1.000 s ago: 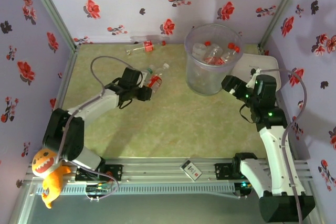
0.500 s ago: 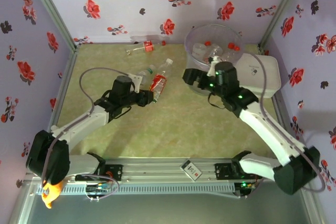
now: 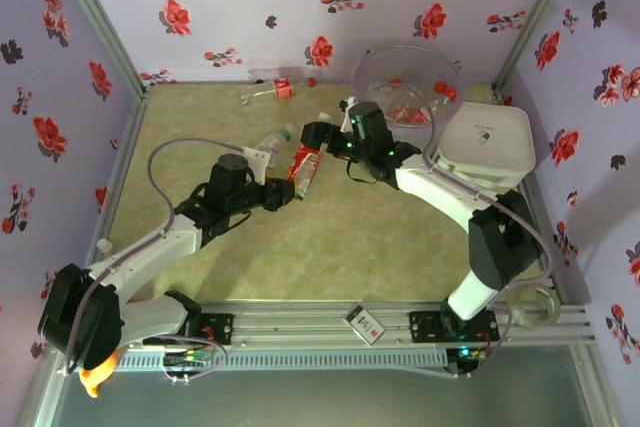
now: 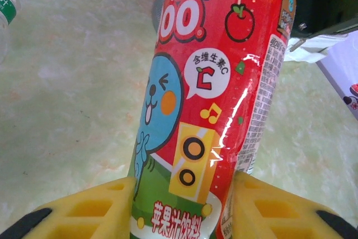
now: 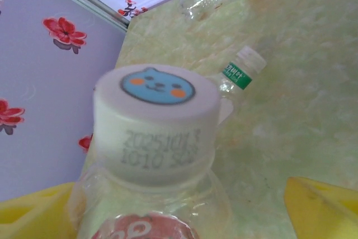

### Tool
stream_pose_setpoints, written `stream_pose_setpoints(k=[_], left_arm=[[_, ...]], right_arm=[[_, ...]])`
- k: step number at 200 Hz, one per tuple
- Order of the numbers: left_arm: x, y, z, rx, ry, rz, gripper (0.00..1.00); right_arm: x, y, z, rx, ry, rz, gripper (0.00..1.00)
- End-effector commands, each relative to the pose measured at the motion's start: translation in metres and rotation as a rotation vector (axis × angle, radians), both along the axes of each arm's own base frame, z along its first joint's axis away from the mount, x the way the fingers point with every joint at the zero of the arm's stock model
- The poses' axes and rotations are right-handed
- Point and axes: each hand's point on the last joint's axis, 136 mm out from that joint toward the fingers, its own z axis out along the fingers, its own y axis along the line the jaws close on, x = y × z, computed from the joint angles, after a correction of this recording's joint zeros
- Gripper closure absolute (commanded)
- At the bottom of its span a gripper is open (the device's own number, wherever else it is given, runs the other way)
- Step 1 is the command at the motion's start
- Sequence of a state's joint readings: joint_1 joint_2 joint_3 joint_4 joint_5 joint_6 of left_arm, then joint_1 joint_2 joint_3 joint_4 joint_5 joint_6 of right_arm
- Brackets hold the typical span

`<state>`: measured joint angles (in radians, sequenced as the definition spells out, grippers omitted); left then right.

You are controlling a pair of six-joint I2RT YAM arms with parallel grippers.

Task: Put the plastic bottles in the bin

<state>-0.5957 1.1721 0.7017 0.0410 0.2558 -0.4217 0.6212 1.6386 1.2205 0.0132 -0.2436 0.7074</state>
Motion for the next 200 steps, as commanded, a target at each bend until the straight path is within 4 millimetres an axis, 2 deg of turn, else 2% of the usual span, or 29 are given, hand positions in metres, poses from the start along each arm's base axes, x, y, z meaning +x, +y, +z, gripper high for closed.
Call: stream_pose_setpoints(k=[1,24,45,76,83,116,123,144,175,200], left_arm=[[0.002,-0.004,0.01,-0.037,-0.042,-0.005,0.73],[0.005,-0.004,0.005,-0.031,-0.041,0.003,0.73],[0.006,-0.004,0.002,-0.02,-0.033,0.004,0.73],[0.006,-0.003,0.004,-0.022,-0.037,0.011,0.7],[0.005,-0.003,0.004,-0.022,-0.037,0.011,0.63],[0.001,0.0,0.008,-0.022,-0.048,0.004,0.08],[0.0,0.002,0.009,-0.022,-0.053,0.006,0.01],[-0.007,0.006,0.015,-0.031,-0.067,0.002,0.0],[-0.017,0.017,0.023,-0.029,-0.09,0.008,0.0],[-0.017,0.025,0.02,-0.024,-0.081,0.028,0.0]], right_arm=[[0.002,0.012,0.022,0.067,-0.037,0.019,0.16],[0.003,0.015,0.016,0.066,-0.02,0.03,0.24],[0.003,0.016,0.019,0.068,-0.024,0.034,0.34],[0.001,0.011,0.024,0.039,-0.041,0.03,0.41],[0.001,0.01,0.025,0.035,-0.045,0.029,0.42],[0.005,0.009,0.037,0.018,-0.08,0.024,0.45],[0.007,0.009,0.043,0.015,-0.095,0.023,0.45],[0.012,0.008,0.066,-0.011,-0.155,0.024,0.45],[0.023,0.0,0.122,-0.03,-0.281,0.008,0.46],[0.03,-0.022,0.167,-0.029,-0.384,-0.065,0.46]])
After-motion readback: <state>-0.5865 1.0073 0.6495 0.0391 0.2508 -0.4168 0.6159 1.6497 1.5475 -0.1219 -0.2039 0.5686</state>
